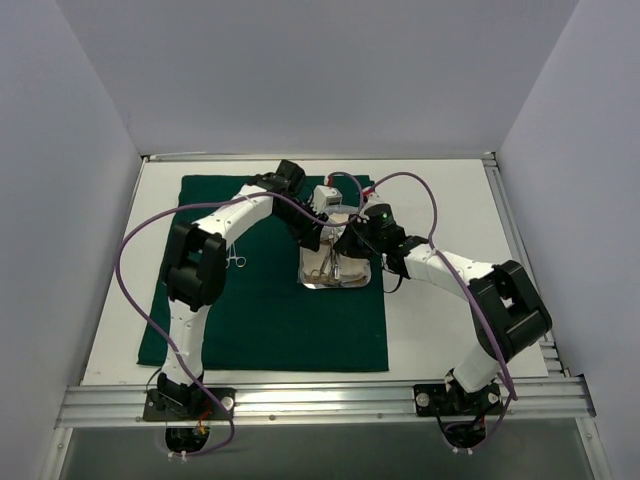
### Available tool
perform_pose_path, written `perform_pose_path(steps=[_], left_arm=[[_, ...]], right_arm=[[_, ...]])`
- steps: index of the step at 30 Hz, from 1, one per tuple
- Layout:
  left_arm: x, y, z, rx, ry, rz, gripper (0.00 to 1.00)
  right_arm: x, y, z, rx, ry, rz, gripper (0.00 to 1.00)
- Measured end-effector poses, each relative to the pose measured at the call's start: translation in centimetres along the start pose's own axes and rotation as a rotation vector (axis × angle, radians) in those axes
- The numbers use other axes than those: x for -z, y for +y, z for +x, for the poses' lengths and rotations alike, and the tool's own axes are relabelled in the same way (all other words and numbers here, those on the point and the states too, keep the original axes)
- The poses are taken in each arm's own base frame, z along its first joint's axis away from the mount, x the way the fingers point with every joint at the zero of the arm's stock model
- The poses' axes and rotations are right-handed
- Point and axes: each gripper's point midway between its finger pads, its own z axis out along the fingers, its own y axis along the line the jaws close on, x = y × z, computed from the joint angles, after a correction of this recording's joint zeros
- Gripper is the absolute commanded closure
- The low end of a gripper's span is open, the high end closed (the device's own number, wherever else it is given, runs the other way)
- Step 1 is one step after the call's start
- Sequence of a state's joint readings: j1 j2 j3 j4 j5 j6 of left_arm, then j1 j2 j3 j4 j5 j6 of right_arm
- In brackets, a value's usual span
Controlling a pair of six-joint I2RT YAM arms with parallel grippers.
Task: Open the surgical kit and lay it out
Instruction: Pick up the medical item from the container.
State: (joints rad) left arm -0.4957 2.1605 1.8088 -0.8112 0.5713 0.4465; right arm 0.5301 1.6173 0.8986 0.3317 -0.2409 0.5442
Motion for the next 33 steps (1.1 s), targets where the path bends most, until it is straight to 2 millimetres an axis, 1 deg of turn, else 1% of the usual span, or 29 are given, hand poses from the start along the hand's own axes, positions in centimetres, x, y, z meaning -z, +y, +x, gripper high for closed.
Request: perform_pose_path(steps=[1, 3, 8, 12, 13, 15, 16, 19, 20, 23, 25, 33], left_arm=[[0.0, 0.0, -0.1, -0.011, -0.004, 0.001, 0.45], [0.1, 0.1, -0.2, -0.029, -0.007, 0.002, 0.43], [0.1, 0.2, -0.3, -0.069, -0.008, 0.003, 0.46], [0.4, 0.1, -1.0, -0.093, -0.022, 0.009, 0.54], [0.5, 0.0, -1.3, -0.102, -0.030, 0.013, 0.61], [0.7, -0.1, -1.8, -0.111, -0.042, 0.018, 0.67], [0.8, -0.1, -1.9, -0.113, -0.045, 0.018, 0.74], [0.8, -0.2, -1.8, -0.115, -0.042, 0.023, 0.85], [0.8, -0.2, -1.8, -0.115, -0.040, 0.024, 0.90], [0.8, -0.2, -1.7, -0.112, -0.037, 0.025, 0.95], [0.8, -0.2, -1.6, -0.108, -0.036, 0.025, 0.97], [0.8, -0.2, -1.7, -0.046, -0.029, 0.006, 0.98]], right_arm=[[0.0, 0.0, 0.0, 0.000, 0.002, -0.002, 1.00], [0.0, 0.1, 0.0, 0.000, 0.003, -0.004, 1.00], [0.1, 0.2, 0.2, 0.000, 0.013, -0.011, 1.00], [0.0, 0.6, 0.0, 0.000, 0.019, -0.024, 1.00], [0.0, 0.8, -0.1, 0.001, 0.020, -0.030, 1.00], [-0.1, 0.9, -0.2, 0.002, 0.021, -0.033, 1.00], [-0.2, 0.9, -0.2, 0.003, 0.022, -0.034, 1.00], [-0.1, 1.0, -0.3, 0.004, 0.024, -0.038, 1.00], [-0.1, 1.0, -0.2, 0.004, 0.024, -0.039, 1.00], [-0.1, 1.1, -0.2, 0.004, 0.027, -0.042, 1.00], [-0.1, 1.1, -0.2, 0.005, 0.031, -0.042, 1.00], [0.0, 1.5, 0.2, 0.030, 0.049, -0.030, 1.00]])
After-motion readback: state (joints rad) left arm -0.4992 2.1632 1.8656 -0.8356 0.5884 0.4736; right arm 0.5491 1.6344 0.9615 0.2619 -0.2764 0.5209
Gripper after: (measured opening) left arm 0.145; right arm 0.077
